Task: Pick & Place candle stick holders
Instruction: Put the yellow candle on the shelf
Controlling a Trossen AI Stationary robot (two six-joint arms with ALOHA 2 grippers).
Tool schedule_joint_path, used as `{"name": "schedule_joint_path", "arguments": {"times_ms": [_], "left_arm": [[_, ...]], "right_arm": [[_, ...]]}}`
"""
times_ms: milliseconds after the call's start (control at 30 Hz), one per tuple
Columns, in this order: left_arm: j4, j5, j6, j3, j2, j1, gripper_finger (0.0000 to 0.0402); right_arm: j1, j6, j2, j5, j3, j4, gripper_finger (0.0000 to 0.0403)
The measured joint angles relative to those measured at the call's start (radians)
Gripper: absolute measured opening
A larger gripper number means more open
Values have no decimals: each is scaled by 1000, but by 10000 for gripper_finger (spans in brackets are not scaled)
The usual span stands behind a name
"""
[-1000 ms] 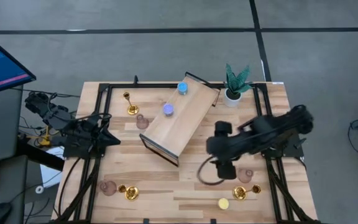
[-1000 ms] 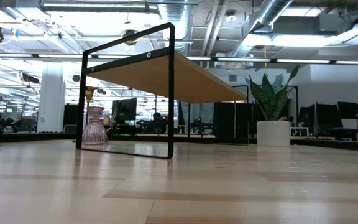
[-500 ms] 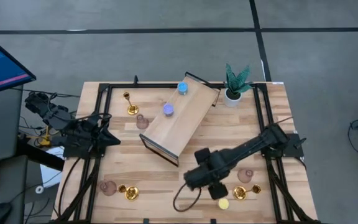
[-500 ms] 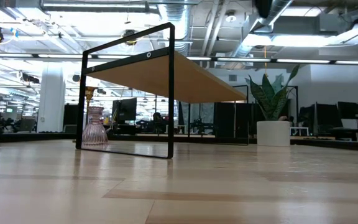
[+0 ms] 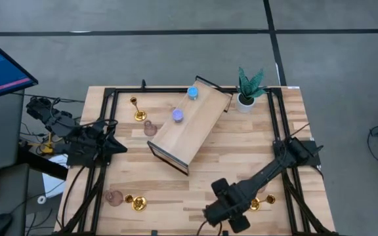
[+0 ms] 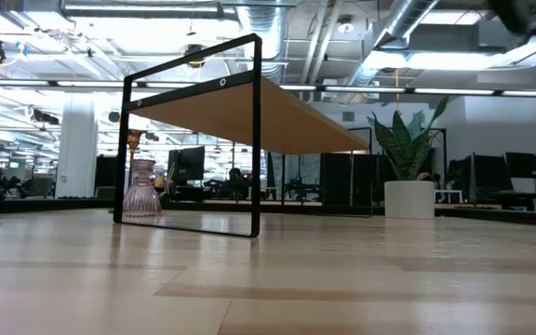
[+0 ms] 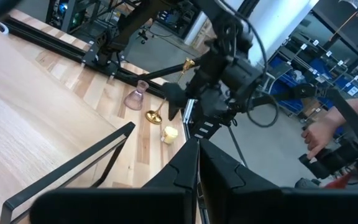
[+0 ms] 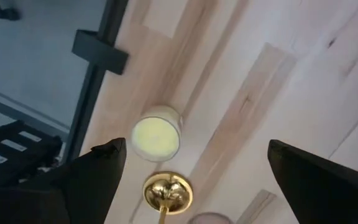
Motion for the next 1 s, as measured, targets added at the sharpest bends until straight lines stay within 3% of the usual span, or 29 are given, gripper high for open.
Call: {"name": "schedule_joint_path", "arguments": {"times_ms": [400, 1000], "left_arm": [[0, 0, 0, 0, 0, 0, 13], [0, -13, 0, 0, 0, 0, 13]], "right_arm": [[34, 46, 0, -29, -191, 140, 381], [75, 108, -1, -51, -325, 309, 381]]}}
